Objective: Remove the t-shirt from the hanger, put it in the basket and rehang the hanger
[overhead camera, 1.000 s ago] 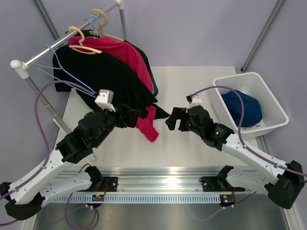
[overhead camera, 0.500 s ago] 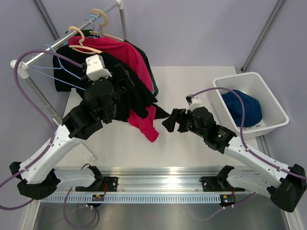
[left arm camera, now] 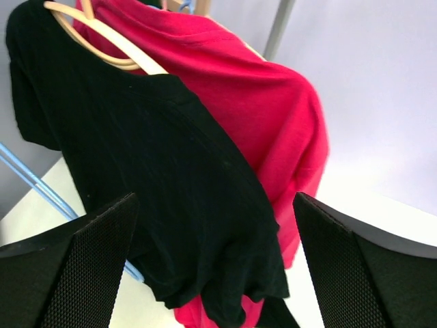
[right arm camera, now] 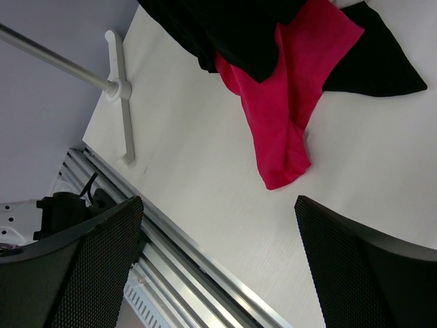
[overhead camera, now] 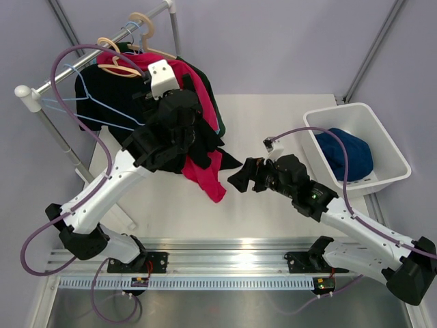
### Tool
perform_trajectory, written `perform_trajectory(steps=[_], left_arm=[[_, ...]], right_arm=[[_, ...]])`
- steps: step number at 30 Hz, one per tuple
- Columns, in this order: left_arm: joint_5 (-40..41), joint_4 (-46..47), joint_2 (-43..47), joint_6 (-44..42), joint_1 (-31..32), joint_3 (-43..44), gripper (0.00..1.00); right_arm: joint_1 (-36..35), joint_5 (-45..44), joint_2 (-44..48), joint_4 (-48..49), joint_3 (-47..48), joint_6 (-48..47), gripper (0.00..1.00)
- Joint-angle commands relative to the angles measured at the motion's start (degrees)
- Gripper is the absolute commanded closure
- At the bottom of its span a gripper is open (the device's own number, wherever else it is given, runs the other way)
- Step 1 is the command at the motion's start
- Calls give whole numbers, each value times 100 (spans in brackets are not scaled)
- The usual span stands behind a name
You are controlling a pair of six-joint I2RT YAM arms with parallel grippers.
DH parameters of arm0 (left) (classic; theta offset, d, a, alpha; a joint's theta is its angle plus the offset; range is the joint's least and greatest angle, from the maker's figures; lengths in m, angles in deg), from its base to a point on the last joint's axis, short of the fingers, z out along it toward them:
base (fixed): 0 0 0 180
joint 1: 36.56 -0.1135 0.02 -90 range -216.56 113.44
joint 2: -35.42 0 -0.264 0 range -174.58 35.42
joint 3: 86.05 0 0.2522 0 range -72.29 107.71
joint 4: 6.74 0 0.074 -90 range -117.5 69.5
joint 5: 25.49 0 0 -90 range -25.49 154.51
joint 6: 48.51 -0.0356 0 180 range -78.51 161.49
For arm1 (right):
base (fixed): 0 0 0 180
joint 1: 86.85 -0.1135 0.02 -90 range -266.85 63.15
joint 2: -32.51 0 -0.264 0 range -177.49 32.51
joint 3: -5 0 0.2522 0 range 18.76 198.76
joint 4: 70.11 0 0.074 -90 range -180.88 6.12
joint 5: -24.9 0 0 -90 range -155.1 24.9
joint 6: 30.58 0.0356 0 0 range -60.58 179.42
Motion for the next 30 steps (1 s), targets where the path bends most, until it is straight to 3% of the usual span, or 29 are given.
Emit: perform_trajectory(steps=[1, 6, 8, 11, 14, 20, 30], left_arm=[[470, 101, -59, 181, -170, 154, 4], [628, 109, -130, 506, -548, 22, 1], [348, 293, -77, 682, -801, -232, 1], [-223, 855, 19, 490, -1110, -584, 1], [47, 1093, -7, 262, -1233, -646, 1], [-198, 1937, 116, -293, -1322, -813, 1], [-690, 2228, 64, -372, -1322, -629, 1]], right_arm=[[-29, 218, 151, 197, 22, 8, 0], [-38, 131, 231, 118, 22, -45, 1], [-38, 52, 205, 39, 65, -106, 0], [-38, -27, 178, 21, 66, -150, 1], [-38, -10, 161, 83, 57, -124, 1], [-38, 227, 64, 188, 57, -89, 1], [-38, 306, 81, 223, 31, -98, 0]])
